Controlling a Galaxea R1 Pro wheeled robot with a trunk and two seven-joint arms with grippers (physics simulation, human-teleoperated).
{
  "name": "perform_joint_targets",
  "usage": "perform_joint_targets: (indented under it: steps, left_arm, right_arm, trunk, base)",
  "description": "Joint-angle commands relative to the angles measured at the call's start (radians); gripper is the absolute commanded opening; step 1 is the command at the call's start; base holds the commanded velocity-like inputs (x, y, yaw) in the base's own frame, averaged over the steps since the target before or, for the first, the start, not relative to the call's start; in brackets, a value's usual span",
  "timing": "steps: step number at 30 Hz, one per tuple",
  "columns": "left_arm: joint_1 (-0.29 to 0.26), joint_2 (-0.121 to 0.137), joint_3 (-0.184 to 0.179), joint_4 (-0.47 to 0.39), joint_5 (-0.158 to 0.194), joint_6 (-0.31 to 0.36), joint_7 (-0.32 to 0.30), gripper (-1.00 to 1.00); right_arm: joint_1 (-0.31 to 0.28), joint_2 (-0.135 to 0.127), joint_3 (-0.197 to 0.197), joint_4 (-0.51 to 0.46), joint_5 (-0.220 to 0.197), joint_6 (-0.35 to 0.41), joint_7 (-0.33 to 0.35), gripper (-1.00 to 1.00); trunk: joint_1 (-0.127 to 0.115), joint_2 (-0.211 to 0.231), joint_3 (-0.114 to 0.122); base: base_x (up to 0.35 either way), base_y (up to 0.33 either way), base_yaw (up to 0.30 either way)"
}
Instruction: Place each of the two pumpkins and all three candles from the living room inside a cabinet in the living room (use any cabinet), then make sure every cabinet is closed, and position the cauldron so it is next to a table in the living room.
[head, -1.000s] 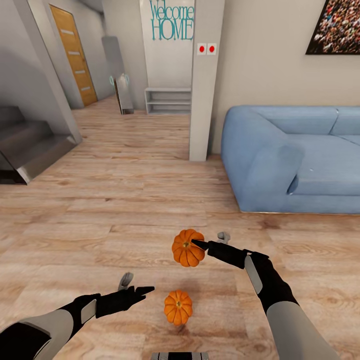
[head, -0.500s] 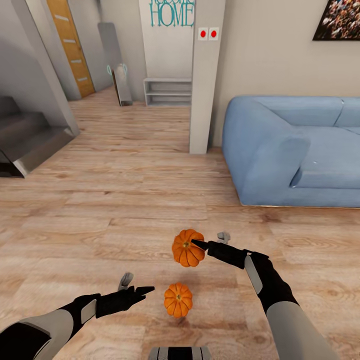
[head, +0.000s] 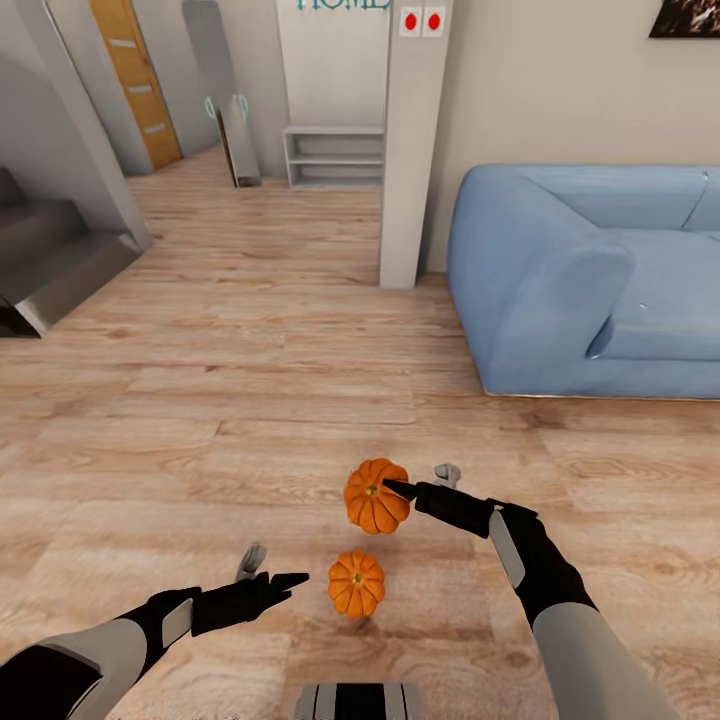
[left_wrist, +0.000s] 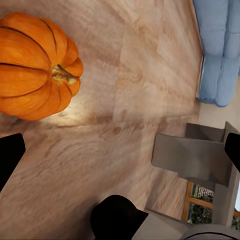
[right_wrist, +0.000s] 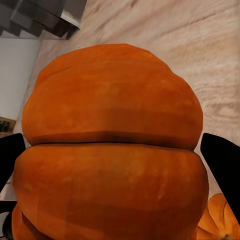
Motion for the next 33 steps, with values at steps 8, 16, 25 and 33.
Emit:
perform_joint_targets:
  steps: [8,16,25,33]
  left_arm:
    - [-0.003,0.011,0.007,-0.016,0.0,0.0,0.0,1.0]
    - [-0.007,0.103,0.113,-0.132,-0.001,0.004,0.001,1.0]
    - [-0.006,0.093,0.12,-0.14,-0.005,0.002,0.02,1.0]
    - [-0.006,0.076,0.118,-0.141,-0.006,0.001,0.021,1.0]
  right_arm:
    - [0.0,-0.004,0.0,-0.004,-0.004,0.002,0.008,-1.0]
    - [0.0,-0.002,0.0,0.0,-0.005,0.002,0.005,-1.0]
    - [0.0,-0.006,0.0,-0.005,-0.008,0.004,0.01,-1.0]
    - [0.0,-0.004,0.0,-0.005,-0.009,0.004,0.01,-1.0]
  trunk:
    - [0.004,-0.002,-0.031]
    - [0.007,-0.004,-0.062]
    - [0.011,-0.006,-0.097]
    - [0.015,-0.008,-0.128]
  base:
    - [0.0,0.0,0.0]
    - [0.0,0.0,0.0]
    - [0.0,0.0,0.0]
    - [0.0,0.0,0.0]
